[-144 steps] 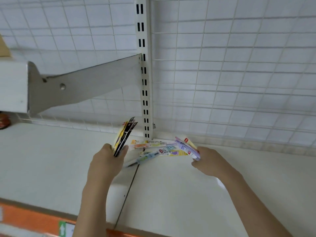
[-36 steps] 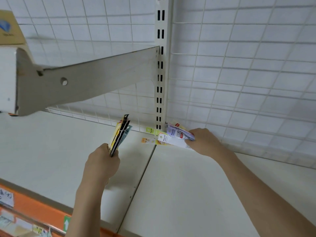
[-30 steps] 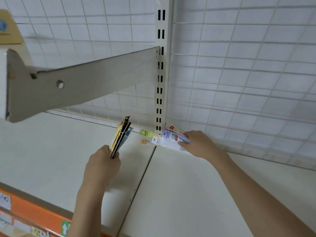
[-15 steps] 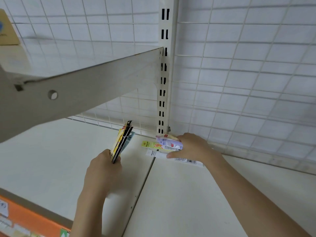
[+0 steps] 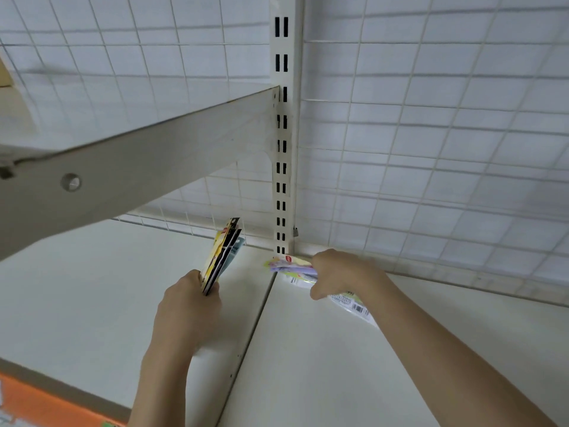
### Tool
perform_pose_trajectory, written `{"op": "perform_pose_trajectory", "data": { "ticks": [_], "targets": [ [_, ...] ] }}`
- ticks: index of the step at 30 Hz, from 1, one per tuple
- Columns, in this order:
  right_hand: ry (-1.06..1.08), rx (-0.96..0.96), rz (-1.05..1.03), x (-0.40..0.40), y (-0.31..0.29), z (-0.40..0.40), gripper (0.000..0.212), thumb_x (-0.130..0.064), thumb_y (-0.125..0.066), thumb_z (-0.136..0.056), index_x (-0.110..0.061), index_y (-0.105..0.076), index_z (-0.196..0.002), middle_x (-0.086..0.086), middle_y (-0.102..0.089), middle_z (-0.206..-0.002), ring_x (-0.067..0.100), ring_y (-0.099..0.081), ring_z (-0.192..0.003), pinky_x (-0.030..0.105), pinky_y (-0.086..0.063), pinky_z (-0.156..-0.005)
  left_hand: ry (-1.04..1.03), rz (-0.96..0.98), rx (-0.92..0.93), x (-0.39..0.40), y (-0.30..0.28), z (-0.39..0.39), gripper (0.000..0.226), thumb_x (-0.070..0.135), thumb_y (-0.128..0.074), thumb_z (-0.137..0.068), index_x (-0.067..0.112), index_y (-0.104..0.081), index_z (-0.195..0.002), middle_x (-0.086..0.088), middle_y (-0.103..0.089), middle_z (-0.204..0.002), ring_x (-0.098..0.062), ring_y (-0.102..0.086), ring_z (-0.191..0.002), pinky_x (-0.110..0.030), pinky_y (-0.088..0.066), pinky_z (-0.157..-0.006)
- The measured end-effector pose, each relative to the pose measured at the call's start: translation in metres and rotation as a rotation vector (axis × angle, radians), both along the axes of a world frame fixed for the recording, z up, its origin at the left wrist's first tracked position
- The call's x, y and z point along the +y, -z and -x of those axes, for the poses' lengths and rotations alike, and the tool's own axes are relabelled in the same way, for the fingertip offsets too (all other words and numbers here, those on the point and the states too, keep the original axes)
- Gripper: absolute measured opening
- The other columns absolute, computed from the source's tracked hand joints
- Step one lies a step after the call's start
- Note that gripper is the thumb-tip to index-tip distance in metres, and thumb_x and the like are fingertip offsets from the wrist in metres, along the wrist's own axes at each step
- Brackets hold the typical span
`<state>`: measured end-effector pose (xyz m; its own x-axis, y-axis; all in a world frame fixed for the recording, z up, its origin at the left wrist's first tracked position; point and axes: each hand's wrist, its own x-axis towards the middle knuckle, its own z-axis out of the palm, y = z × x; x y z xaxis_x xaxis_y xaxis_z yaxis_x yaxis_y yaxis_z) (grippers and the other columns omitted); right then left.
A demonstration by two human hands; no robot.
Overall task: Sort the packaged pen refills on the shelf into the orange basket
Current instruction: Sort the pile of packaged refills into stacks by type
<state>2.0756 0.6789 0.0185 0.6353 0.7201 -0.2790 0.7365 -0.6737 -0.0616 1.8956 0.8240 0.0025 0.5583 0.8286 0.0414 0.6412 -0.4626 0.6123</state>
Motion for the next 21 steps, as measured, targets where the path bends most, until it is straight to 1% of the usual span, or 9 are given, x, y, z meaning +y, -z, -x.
{"op": "perform_pose_trajectory", "data": {
  "ticks": [3, 5, 8, 11, 13, 15, 17, 19, 21],
  "targets": [
    [0.008, -0.095, -0.016, -0.012, -0.001, 0.011, 0.03, -0.022, -0.057, -0.077, -0.016, -0.033, -0.06, 0.0, -0.038, -0.063, 0.018, -0.038, -0.053, 0.023, -0.023, -0.047, 0.02, 0.013, -0.081, -0.007, -0.002, -0.005, 0.019, 0.019, -0.046, -0.091, 0.002, -0.051, -0.085, -0.01, -0.059, -0.072, -0.03, -0.054, -0.066, -0.034, -0.043, -0.058],
    [0.067, -0.069, -0.097, -0.027, -0.003, 0.014, 0.027, -0.023, -0.053, -0.08, -0.02, -0.034, -0.062, 0.0, -0.044, -0.069, 0.023, -0.046, -0.065, 0.025, -0.027, -0.051, 0.041, 0.042, -0.175, -0.014, -0.005, -0.01, 0.015, 0.016, -0.047, -0.091, 0.003, -0.053, -0.091, -0.013, -0.065, -0.082, -0.033, -0.059, -0.076, -0.034, -0.045, -0.061],
    [0.156, 0.021, -0.361, -0.056, -0.013, 0.013, 0.004, -0.02, -0.048, -0.086, -0.023, -0.048, -0.083, 0.0, -0.053, -0.081, 0.025, -0.051, -0.076, 0.028, -0.036, -0.062, 0.094, 0.081, -0.332, -0.033, -0.013, -0.018, 0.015, 0.018, -0.054, -0.09, 0.004, -0.05, -0.086, -0.011, -0.061, -0.075, -0.031, -0.056, -0.07, -0.029, -0.039, -0.055],
    [0.265, -0.034, -0.66, -0.091, -0.025, 0.017, 0.029, -0.019, -0.051, -0.09, -0.019, -0.048, -0.119, 0.006, -0.064, -0.083, 0.03, -0.061, -0.074, 0.032, -0.047, -0.066, 0.14, 0.122, -0.488, -0.063, -0.023, -0.023, 0.026, 0.03, -0.062, -0.085, 0.014, -0.045, -0.074, -0.002, -0.049, -0.063, -0.023, -0.049, -0.06, -0.029, -0.037, -0.051],
    [0.361, -0.15, -0.923, -0.112, -0.032, 0.027, 0.037, -0.021, -0.061, -0.089, -0.014, -0.046, -0.122, 0.004, -0.061, -0.081, 0.029, -0.06, -0.07, 0.029, -0.041, -0.061, 0.126, 0.168, -0.614, -0.083, -0.024, -0.024, 0.027, 0.034, -0.064, -0.083, 0.022, -0.044, -0.07, -0.001, -0.051, -0.062, -0.024, -0.051, -0.058, -0.034, -0.044, -0.054],
    [0.482, -0.213, -1.108, -0.131, -0.035, 0.036, 0.046, -0.019, -0.07, -0.083, -0.009, -0.046, -0.12, -0.004, -0.053, -0.075, 0.014, -0.049, -0.06, 0.019, -0.032, -0.051, 0.103, 0.203, -0.711, -0.101, -0.021, -0.026, 0.026, 0.035, -0.064, -0.083, 0.028, -0.045, -0.068, -0.006, -0.056, -0.063, -0.03, -0.056, -0.058, -0.046, -0.05, -0.057],
    [0.567, -0.219, -1.156, -0.147, -0.03, 0.042, 0.049, -0.01, -0.07, -0.081, -0.004, -0.042, -0.12, -0.01, -0.045, -0.073, 0.003, -0.044, -0.058, 0.008, -0.037, -0.05, 0.113, 0.215, -0.75, -0.119, -0.018, -0.03, 0.023, 0.032, -0.063, -0.084, 0.033, -0.045, -0.068, -0.012, -0.058, -0.066, -0.032, -0.058, -0.06, -0.052, -0.052, -0.06],
    [0.613, -0.227, -1.172, -0.162, -0.021, 0.045, 0.047, 0.002, -0.065, -0.081, -0.001, -0.041, -0.121, -0.006, -0.044, -0.072, 0.0, -0.043, -0.058, 0.001, -0.037, -0.051, 0.156, 0.223, -0.775, -0.138, -0.018, -0.033, 0.025, 0.027, -0.063, -0.085, 0.037, -0.045, -0.07, -0.009, -0.058, -0.068, -0.03, -0.06, -0.062, -0.052, -0.053, -0.061],
    [0.656, -0.22, -1.179, -0.176, -0.012, 0.049, 0.041, 0.004, -0.061, -0.081, -0.006, -0.044, -0.117, 0.001, -0.047, -0.068, 0.005, -0.044, -0.055, 0.004, -0.038, -0.049, 0.201, 0.25, -0.843, -0.156, -0.021, -0.036, 0.028, 0.018, -0.064, -0.085, 0.038, -0.046, -0.075, 0.0, -0.058, -0.07, -0.014, -0.061, -0.065, -0.034, -0.056, -0.067]
  ]
}}
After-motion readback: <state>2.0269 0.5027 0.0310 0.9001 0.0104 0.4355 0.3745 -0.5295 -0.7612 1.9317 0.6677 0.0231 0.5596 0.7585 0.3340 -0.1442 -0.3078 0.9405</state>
